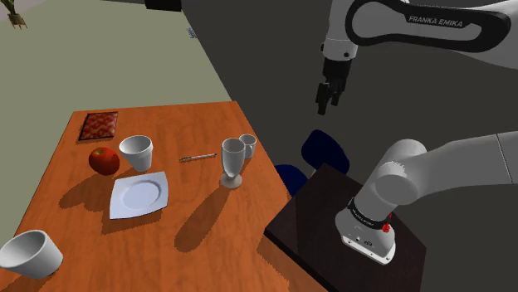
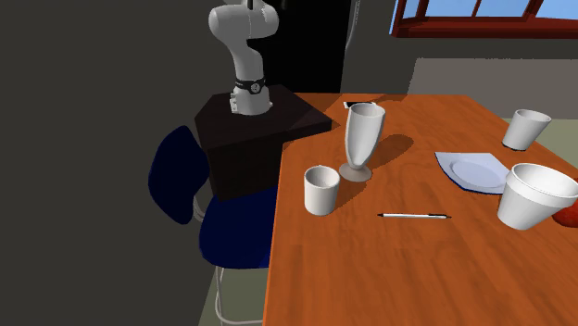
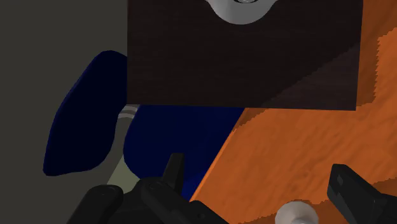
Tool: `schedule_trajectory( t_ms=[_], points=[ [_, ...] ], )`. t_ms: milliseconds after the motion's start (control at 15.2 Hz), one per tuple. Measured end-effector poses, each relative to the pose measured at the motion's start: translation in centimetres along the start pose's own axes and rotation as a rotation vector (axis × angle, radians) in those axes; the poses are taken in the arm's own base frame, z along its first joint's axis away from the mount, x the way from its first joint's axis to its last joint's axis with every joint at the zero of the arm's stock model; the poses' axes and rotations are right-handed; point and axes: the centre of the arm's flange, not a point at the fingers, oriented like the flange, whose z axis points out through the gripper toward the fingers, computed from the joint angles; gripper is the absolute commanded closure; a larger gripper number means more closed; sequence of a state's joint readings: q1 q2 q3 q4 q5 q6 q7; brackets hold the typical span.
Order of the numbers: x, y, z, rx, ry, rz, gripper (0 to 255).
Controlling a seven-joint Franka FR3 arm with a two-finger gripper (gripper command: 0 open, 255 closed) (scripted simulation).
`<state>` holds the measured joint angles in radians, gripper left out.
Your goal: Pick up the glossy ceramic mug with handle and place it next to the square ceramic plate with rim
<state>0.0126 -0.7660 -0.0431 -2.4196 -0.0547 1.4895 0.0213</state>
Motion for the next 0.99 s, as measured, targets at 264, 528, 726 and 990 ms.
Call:
schedule_trajectory(
  t_ms=[264,528,726,990],
  points=[
    [2.0,0.4,1.7,0.005,0.006,-0.001,0],
    [5.9,0.7,4.7,0.014,0.020,-0.004,0],
    [8.8,1.1,7.4,0.021,0.031,-0.006,0],
    [12.9,2.0,10.6,0.029,0.047,-0.008,0]
  ],
)
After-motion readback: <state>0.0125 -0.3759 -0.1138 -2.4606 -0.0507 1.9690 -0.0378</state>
